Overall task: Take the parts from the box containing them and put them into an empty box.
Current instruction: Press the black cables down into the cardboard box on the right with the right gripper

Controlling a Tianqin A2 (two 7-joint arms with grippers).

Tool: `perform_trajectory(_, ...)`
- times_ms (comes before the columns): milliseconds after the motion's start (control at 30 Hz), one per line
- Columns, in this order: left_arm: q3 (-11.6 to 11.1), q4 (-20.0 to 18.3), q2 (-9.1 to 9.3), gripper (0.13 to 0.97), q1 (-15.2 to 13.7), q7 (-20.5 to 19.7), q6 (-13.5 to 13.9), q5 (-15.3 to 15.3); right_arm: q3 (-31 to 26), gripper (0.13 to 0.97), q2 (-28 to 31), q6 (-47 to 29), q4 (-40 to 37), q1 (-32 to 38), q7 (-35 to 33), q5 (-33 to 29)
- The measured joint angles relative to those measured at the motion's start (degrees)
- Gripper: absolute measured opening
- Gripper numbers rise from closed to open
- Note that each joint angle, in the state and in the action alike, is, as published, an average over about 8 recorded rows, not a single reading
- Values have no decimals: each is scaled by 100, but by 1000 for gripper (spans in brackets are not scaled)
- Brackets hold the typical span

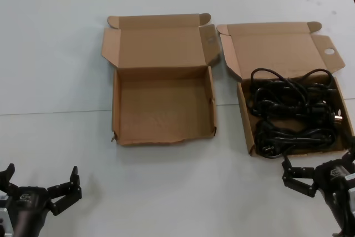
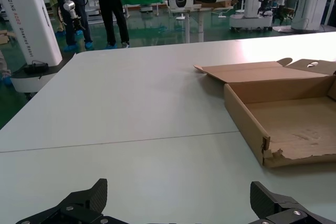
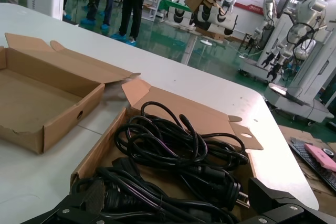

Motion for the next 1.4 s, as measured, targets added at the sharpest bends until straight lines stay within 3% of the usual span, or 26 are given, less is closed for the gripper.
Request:
perform_trajectory(900, 0, 0, 0, 964, 0, 0, 0, 0, 0, 966, 0, 0, 0, 0, 0, 0)
perform_trajectory(1400, 0, 0, 0, 869, 0, 0, 0, 0, 35, 966, -40, -38, -3, 5, 0, -11)
